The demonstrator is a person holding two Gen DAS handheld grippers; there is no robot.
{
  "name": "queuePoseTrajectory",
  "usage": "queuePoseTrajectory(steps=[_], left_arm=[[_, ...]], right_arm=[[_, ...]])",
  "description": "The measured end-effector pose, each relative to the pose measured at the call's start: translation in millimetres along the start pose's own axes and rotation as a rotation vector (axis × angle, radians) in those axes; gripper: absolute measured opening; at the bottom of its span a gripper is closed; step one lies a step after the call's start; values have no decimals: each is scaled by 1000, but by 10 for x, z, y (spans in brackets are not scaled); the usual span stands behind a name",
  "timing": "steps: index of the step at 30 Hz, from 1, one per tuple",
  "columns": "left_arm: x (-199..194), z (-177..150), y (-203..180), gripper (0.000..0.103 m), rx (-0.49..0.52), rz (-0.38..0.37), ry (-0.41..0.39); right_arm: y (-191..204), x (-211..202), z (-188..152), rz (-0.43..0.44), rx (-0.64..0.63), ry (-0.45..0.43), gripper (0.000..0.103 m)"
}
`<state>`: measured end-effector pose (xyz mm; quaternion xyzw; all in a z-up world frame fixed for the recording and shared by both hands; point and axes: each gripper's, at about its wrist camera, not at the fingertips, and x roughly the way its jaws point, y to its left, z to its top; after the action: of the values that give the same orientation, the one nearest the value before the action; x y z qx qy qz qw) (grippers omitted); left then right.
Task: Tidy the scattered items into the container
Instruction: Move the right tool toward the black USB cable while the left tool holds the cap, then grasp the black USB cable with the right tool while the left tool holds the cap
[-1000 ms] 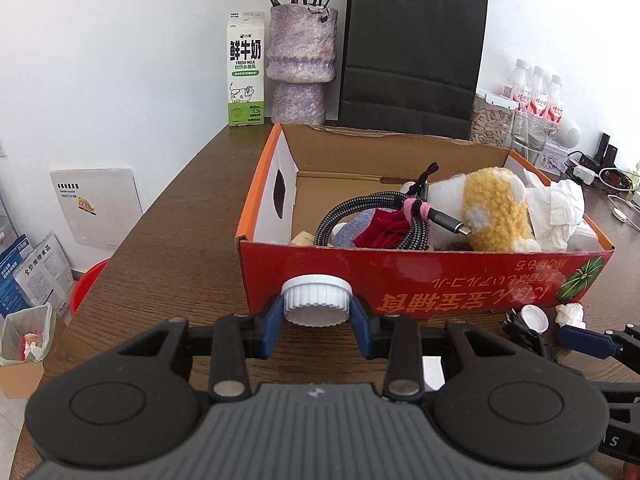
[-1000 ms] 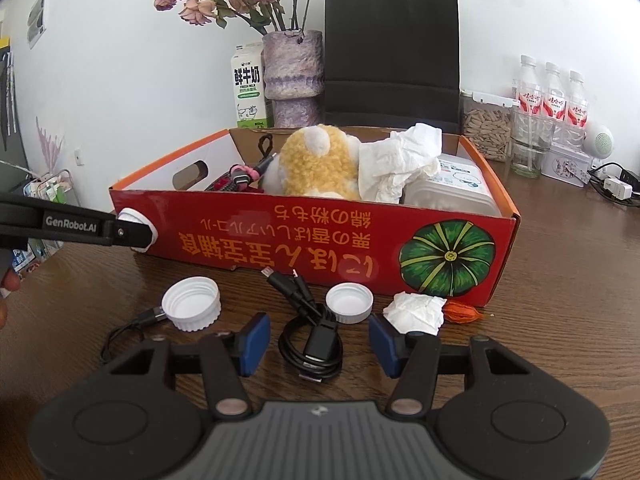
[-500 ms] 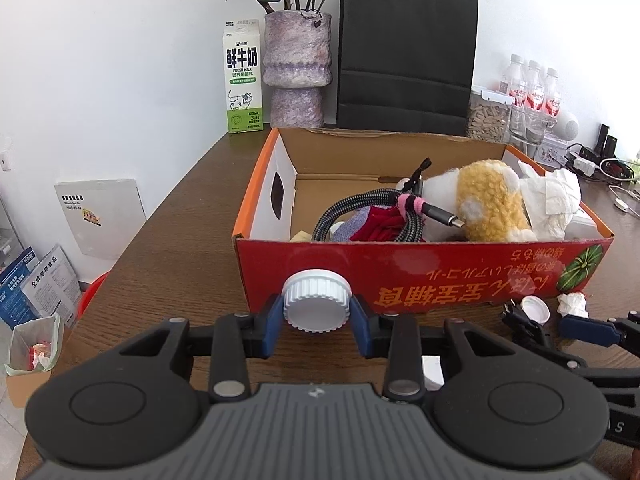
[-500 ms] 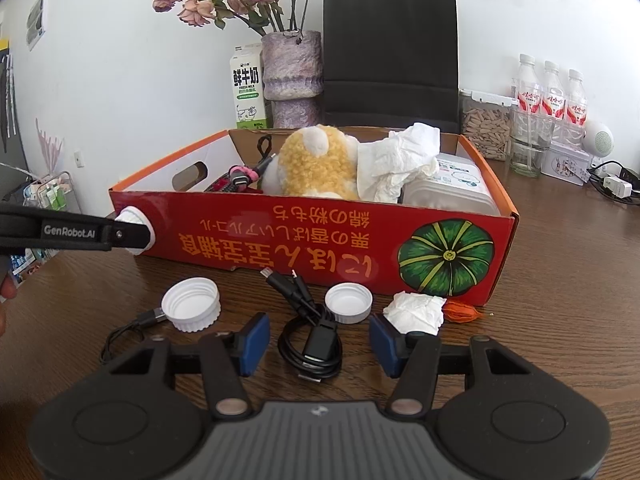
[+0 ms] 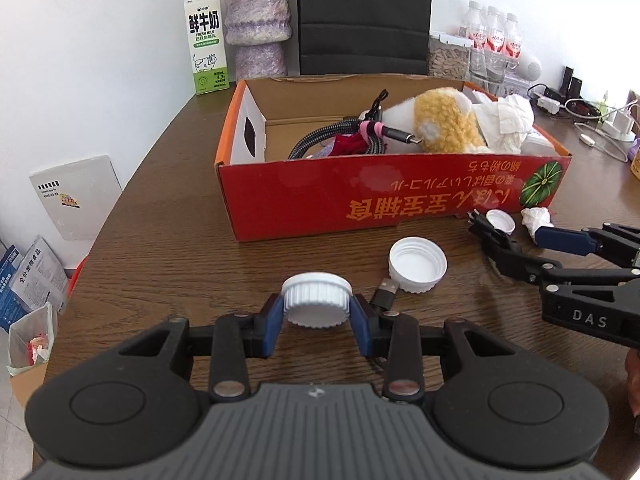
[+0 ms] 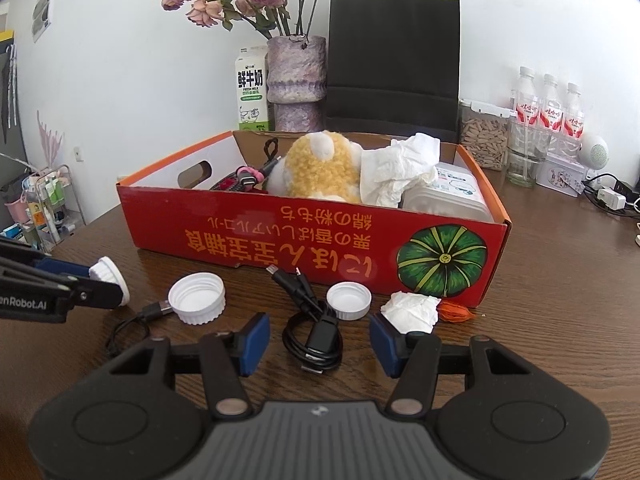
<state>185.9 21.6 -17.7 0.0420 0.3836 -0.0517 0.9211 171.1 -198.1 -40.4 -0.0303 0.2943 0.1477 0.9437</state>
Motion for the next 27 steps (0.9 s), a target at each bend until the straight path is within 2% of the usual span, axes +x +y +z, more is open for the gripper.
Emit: queuePoseTrajectory(steps=[3, 6, 11, 20, 24, 27], left_arm=[[105, 6, -20, 36, -5, 3, 33], [78, 4, -15, 36, -28, -33, 12], [105, 44, -9, 36, -39, -25, 11], [44, 87, -56, 37, 94, -2, 43], [85, 140, -60, 38, 88, 6, 39], [87, 162, -49, 46, 61, 8, 25]], right_arm=[[-8, -24, -15, -3, 4, 4, 54], [-32, -64, -36, -8, 5, 3, 54], [-67, -63, -40, -15, 13, 10, 54], [-56, -55, -46, -15, 5, 10, 54], [-55, -53, -47, -14, 6, 10, 54], [-53, -53, -51, -13, 4, 9, 54]])
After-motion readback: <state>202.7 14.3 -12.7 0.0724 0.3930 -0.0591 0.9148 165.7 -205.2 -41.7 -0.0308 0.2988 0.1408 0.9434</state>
